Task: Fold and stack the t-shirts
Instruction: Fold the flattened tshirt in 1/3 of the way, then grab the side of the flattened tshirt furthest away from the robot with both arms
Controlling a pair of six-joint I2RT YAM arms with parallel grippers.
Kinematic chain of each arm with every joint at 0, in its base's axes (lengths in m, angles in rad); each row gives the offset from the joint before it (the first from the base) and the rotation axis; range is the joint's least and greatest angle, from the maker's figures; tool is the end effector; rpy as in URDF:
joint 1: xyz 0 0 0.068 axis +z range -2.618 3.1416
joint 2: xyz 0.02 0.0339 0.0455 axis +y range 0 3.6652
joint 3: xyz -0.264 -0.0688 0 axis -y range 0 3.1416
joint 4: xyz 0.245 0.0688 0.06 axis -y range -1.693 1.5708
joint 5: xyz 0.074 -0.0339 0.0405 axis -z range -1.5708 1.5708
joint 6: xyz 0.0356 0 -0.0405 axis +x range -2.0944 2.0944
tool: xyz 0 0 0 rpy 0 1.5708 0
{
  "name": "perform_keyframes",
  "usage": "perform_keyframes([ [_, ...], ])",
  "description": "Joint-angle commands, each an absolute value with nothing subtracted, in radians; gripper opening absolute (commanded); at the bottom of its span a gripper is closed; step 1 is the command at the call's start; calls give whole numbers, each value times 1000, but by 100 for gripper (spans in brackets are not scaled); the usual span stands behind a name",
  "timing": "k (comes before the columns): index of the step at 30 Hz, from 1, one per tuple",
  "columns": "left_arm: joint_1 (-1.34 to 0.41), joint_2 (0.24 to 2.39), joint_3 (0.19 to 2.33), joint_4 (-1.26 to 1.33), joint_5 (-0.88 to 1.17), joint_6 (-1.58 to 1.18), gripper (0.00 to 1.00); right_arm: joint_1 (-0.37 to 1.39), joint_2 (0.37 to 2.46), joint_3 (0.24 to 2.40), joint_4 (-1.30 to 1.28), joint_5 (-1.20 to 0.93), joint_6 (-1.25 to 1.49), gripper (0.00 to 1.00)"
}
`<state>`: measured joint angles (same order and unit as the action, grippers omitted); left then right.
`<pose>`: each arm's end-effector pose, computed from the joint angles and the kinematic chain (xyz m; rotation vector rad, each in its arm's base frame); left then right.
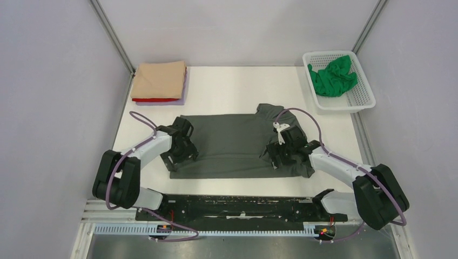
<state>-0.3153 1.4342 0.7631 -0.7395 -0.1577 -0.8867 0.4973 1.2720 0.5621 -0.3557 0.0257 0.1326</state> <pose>0.2210 -0.0662 0.1619 -0.8408 2.7966 0.0578 0.1940 0.1043 0.1557 -0.4715 2.6055 0.1793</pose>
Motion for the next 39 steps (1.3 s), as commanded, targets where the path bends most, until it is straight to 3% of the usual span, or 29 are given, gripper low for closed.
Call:
perform_keyframes([
  [1,-325,1355,733,-886,-179,-920,100,510,1254,482,-657,-71,218,98],
  [7,-341,1288,742,-913,-180,-933,100,517,1171,500,-606,-118,206,98],
  [18,-341,1140,927,-966,-249,-902,100,516,1144,831,-588,-20,69,98],
  [27,-341,1220,1039,-930,-285,-887,100,504,1119,786,-345,45,74,98],
  [32,-340,1235,1092,-818,-326,-861,100,425,1104,709,-85,54,158,98],
  [36,-317,1303,1180,-789,-364,-811,100,372,1174,728,32,20,195,98],
  [39,-256,1387,1255,-727,-281,-767,100,355,1261,792,33,33,204,98],
])
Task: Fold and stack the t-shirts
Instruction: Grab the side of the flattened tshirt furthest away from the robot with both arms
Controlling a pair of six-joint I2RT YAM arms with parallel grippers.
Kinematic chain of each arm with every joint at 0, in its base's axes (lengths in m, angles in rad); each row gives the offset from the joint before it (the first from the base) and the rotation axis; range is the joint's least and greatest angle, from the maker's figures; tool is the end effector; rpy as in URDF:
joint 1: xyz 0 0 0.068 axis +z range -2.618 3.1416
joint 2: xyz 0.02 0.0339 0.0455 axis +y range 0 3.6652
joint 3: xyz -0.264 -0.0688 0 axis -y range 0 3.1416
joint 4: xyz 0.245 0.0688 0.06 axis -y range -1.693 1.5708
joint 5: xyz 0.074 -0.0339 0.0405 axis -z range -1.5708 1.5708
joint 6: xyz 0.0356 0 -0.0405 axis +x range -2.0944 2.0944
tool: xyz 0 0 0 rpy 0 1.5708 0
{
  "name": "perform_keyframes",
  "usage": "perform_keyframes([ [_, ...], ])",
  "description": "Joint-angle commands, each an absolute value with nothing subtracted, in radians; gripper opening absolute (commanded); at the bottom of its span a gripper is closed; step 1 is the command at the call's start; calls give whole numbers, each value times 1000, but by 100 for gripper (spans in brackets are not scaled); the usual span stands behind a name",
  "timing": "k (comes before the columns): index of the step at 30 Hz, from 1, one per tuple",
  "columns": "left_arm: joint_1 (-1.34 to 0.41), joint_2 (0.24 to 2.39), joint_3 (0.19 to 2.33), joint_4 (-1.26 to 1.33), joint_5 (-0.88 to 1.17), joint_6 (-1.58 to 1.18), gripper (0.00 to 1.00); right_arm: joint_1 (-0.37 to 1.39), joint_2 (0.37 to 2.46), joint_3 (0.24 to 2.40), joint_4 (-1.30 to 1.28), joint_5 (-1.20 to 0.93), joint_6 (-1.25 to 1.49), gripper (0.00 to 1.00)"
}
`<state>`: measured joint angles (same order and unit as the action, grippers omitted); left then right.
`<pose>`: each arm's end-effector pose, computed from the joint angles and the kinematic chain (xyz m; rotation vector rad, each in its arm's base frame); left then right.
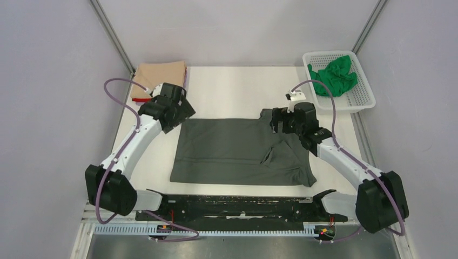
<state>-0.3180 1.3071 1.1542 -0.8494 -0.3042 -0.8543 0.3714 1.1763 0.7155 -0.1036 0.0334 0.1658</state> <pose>0.2509 -0.0714 0.2994 -0.7717 2.3852 -0.0849 0.2401 0.0923 0.2434 -0.2008 2.1384 0.2792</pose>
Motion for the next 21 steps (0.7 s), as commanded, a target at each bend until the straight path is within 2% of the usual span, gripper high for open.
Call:
perform_keyframes([
  [1,-234,1418,1276,-694,-232,-759,100,346,1289,818,29,30,213,98],
  [3,-189,1491,1324,-647,-150,-744,100,329,1331,861,33,23,226,98],
  [6,-172,1629,1434,-653,-148,-700,100,313,1384,902,73,51,219,98],
  [12,-148,1935,1726,-798,-120,-634,100,265,1530,1008,68,25,205,98],
  [21,-140,2175,1932,-850,-176,-621,100,234,1649,1113,81,-38,190,98],
])
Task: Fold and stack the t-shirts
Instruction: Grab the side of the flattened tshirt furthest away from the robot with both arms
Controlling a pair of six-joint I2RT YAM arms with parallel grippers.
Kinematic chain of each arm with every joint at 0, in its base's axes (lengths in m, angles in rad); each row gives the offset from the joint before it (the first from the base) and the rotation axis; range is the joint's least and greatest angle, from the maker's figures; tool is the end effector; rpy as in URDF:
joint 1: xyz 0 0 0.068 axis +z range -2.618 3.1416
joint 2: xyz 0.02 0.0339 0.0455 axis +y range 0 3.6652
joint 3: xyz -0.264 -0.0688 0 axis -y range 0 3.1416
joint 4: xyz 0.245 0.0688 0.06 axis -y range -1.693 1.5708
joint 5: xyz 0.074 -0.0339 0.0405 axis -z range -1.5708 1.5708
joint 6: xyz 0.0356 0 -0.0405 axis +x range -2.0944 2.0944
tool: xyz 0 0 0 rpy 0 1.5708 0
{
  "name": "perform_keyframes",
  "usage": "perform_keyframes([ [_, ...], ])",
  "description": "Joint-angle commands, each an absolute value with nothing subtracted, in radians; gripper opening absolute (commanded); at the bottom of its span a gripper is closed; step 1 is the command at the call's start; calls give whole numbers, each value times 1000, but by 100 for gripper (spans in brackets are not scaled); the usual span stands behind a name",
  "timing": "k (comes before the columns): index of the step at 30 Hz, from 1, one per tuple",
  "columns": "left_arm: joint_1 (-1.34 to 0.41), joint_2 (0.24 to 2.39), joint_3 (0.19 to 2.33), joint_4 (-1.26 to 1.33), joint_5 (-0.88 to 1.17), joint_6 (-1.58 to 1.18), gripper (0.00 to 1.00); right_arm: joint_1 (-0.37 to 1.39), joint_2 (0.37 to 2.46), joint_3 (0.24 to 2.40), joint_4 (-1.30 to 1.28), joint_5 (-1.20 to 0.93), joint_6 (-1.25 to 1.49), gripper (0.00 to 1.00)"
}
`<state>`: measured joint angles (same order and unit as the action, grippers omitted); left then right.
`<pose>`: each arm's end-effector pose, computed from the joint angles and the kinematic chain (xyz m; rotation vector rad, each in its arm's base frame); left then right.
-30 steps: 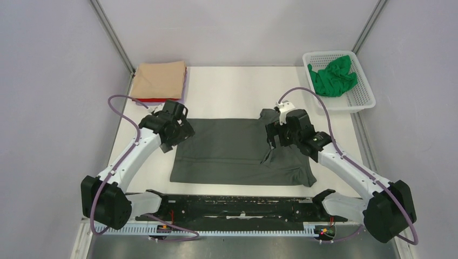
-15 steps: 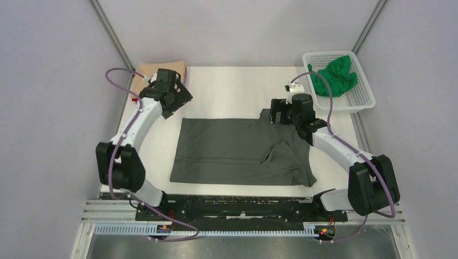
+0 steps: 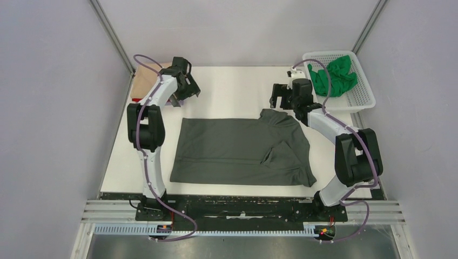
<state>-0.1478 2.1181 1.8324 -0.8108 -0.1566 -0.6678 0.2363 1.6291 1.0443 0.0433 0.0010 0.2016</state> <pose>0.4550 -0.0621 0.2303 -0.7285 2.5432 -0.0630 0.3565 0.0858 0.2353 -0.0362 2.1228 0.2597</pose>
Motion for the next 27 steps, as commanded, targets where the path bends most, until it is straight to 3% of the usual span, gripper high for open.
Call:
perform_keyframes([
  [1,-139,2194,1956,-866,-161,-619,100,235,1656,1117,80,-38,190,98],
  [4,-140,2212,1991,-952,-160,-622,100,232,1657,1117,78,-41,186,98],
  [11,-140,2072,1752,-960,-206,-646,98,229,1659,1105,77,-40,167,98],
  [27,-138,2093,1612,-810,-205,-742,56,225,1673,1113,46,-109,123,98],
])
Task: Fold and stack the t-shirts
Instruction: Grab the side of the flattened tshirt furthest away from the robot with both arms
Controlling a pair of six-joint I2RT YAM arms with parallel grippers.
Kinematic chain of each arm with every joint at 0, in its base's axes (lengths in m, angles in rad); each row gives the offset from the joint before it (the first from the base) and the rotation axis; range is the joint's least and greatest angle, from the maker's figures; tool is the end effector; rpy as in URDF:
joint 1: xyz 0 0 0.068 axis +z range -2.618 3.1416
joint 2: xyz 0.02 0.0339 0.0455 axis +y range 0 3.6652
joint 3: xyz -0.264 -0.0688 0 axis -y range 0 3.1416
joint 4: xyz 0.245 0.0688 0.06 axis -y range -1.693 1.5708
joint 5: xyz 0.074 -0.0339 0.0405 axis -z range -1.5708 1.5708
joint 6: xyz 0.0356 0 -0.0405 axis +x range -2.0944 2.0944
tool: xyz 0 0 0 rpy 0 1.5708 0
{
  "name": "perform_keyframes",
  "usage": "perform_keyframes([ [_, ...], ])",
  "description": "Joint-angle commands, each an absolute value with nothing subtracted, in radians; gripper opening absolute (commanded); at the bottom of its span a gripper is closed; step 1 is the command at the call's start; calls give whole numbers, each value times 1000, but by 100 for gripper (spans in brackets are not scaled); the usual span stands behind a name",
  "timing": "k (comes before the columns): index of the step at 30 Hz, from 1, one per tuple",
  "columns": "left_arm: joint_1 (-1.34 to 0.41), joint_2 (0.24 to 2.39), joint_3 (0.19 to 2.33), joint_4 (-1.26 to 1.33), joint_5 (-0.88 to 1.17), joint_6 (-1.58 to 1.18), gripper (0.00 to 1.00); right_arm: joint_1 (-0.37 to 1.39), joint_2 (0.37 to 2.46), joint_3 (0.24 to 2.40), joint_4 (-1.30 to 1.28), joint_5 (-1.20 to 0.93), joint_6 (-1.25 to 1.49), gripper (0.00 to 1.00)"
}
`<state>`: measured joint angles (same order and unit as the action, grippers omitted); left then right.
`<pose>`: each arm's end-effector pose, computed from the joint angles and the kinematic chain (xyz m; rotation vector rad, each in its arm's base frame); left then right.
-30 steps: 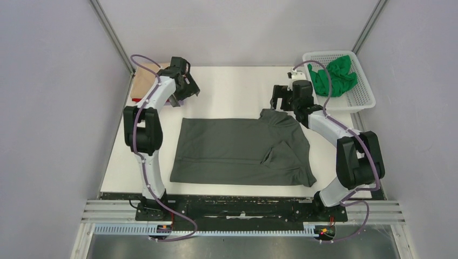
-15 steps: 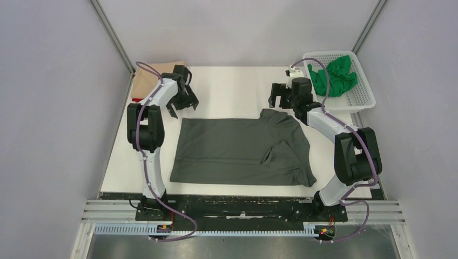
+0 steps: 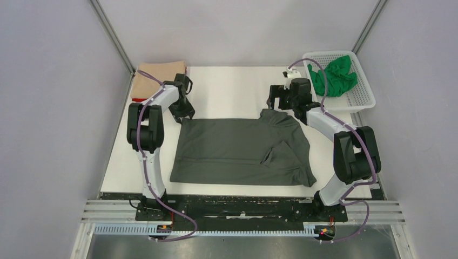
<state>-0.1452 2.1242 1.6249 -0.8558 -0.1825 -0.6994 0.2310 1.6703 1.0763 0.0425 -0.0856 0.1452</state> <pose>0.4224 -0.0552 0.1670 -0.8121 2.7514 0.1121 0.3654 0.0891 0.2314 -0.1426 2.1313 0.3130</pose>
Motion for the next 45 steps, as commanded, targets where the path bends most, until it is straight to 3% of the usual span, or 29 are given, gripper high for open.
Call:
perform_keyframes([
  [1,-138,2087,1604,-810,-204,-742,55,225,1673,1112,43,-110,122,98],
  [13,-133,2091,1605,-844,-249,-746,47,223,1680,1103,38,-129,109,98],
  [19,-133,2103,1622,-846,-215,-733,20,225,1735,1146,18,-127,75,98],
  [21,-133,2104,1628,-845,-202,-724,7,230,1776,1190,-36,-117,67,98],
  [23,-133,2104,1633,-853,-198,-715,2,239,1816,1233,-63,-90,45,98],
  [32,-133,2099,1640,-864,-177,-693,2,309,1972,1394,-194,45,-61,87],
  [45,-133,2088,1632,-867,-179,-674,3,308,2060,1391,-276,89,-102,70],
])
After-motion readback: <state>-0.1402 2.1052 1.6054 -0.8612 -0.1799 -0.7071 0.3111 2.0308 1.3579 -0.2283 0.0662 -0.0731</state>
